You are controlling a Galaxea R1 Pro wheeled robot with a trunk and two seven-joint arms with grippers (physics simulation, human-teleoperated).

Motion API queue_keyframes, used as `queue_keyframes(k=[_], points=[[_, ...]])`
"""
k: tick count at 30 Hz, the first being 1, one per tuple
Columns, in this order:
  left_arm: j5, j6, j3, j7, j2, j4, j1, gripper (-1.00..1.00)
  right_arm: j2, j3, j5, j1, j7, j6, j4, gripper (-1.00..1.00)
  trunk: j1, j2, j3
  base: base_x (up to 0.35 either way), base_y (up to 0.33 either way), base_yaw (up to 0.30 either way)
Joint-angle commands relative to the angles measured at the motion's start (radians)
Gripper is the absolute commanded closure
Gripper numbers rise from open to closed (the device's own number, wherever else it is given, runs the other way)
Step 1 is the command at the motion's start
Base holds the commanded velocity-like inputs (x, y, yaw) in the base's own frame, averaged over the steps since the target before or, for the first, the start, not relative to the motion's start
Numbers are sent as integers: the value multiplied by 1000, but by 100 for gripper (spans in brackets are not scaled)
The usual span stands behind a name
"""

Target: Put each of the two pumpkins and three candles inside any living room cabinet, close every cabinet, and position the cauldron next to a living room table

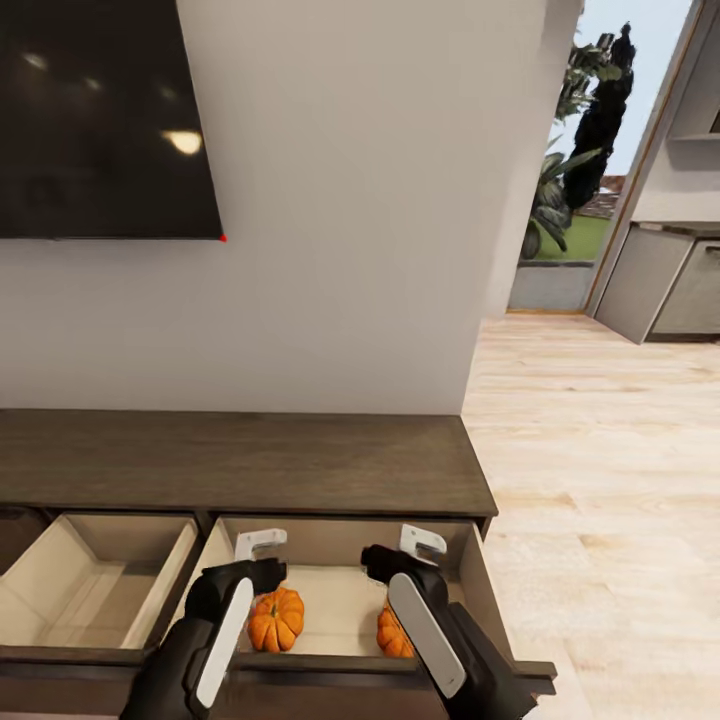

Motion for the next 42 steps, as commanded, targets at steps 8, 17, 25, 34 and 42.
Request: queue_keyframes(k=[8,17,25,34,42], points=[[1,146,34,-94,4,-137,12,-100,0,-4,-6,1,-75,142,-123,-100,-31,56,25,-117,0,0],[1,154,59,-101,4,-141,12,-100,0,-5,-12,1,-81,146,-121,-100,-65,119,53,-117,0,0],[1,154,64,-101,4,-141,12,-100,0,-5,-12,1,-80,146,-120,-100,-96,175,78,-230,0,0],[1,154,64,-101,4,-141,12,-100,0,-4,-12,1,-78,147,-120,-100,-104,189,85,-313,0,0],[3,154,64,-101,3,-141,12,-100,0,-7,-12,1,-78,144,-127,-100,-104,189,85,-283,0,0]])
